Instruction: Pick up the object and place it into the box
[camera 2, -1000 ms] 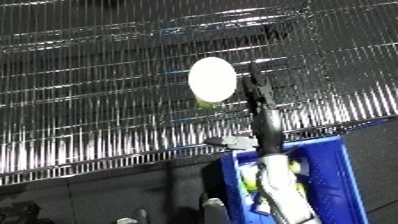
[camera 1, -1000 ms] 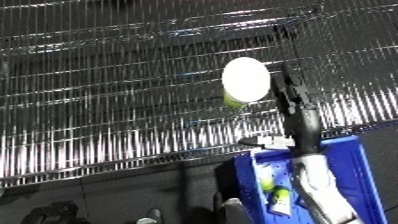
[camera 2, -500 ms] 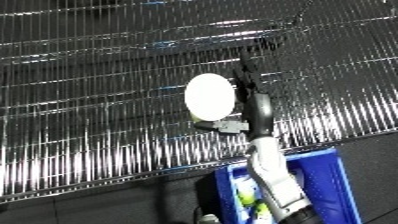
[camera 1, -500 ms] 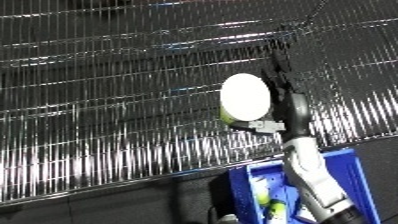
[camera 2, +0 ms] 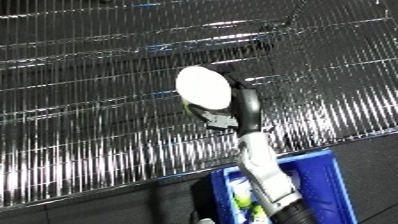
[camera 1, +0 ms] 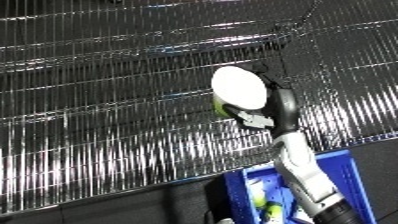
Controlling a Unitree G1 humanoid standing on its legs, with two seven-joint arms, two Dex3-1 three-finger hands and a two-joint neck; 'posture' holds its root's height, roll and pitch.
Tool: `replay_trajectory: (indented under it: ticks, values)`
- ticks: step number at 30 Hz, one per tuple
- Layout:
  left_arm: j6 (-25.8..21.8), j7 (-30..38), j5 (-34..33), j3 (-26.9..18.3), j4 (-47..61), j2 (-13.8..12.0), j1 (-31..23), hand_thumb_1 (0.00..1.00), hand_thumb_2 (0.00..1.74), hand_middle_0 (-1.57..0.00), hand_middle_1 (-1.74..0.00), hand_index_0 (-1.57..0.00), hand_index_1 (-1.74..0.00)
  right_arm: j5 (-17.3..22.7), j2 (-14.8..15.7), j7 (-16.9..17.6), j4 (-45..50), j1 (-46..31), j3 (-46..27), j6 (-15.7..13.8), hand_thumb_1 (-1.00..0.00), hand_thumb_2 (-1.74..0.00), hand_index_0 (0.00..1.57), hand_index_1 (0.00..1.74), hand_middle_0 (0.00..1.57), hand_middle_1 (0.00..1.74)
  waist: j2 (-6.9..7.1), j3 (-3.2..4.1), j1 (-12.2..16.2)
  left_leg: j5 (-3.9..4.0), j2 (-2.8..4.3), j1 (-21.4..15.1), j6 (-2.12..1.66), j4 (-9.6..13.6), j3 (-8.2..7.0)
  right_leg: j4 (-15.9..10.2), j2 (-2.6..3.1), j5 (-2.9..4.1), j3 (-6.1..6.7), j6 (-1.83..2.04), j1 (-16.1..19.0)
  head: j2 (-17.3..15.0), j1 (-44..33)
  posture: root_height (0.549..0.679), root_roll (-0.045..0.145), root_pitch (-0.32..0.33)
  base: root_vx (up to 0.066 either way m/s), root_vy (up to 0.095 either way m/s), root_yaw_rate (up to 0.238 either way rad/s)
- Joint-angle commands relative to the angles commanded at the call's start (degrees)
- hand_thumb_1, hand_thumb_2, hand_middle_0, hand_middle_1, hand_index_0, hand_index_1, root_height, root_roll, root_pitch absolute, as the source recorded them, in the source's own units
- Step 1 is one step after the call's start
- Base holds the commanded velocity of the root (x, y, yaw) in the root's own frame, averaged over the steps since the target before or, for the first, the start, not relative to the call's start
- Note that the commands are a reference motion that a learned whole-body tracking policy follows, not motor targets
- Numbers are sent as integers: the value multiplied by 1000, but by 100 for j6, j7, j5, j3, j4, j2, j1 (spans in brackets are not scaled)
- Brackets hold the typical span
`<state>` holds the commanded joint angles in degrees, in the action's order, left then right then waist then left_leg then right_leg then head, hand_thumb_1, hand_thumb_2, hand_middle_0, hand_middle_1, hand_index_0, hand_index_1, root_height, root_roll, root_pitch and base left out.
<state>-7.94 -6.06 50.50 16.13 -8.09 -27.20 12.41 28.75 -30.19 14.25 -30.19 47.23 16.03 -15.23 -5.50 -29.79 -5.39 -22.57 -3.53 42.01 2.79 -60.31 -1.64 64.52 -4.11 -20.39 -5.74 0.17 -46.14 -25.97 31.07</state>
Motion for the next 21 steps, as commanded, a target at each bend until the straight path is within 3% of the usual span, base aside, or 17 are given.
replay_trajectory:
  ticks: [7,12,16,21]
  values:
    - [-98,-82,-61,-139,25,22,-116,1000,1740,-1570,-1740,-1570,-1740,-250,6,97,695,-442,-181,-121,-650,-1131,1020,1131,1020,1131,88,0,119,42,39,-341,-40,355,7,-336,38,90,73,42,307,0,-99,590,53,74,-22,-8,-92]
    - [-179,-86,-102,-323,36,40,-203,1000,1740,-1570,-1740,-1570,-1740,-780,93,302,1581,-970,-411,-246,-650,-1131,1020,1131,1020,1131,163,0,282,62,106,-560,-60,561,-30,-506,72,130,135,80,501,9,-213,597,51,66,-26,-3,-173]
    - [-218,-112,-163,-520,53,50,-280,1000,1740,-1570,-1740,-1570,-1740,-1253,49,349,2236,-1491,-643,-335,-650,-1131,1020,1131,1020,1131,239,0,430,34,175,-654,-55,579,-82,-576,92,143,170,106,612,63,-319,600,51,61,-61,-10,-192]
    - [-169,-187,-252,-804,102,63,-428,1000,1740,-1570,-1740,-1570,-1740,-1328,-4,273,2814,-2222,-1040,-552,-650,-1131,1020,1131,1020,1131,332,49,593,-30,261,-729,-37,515,-139,-605,108,141,198,126,715,3,-259,602,51,54,-64,-21,-206]
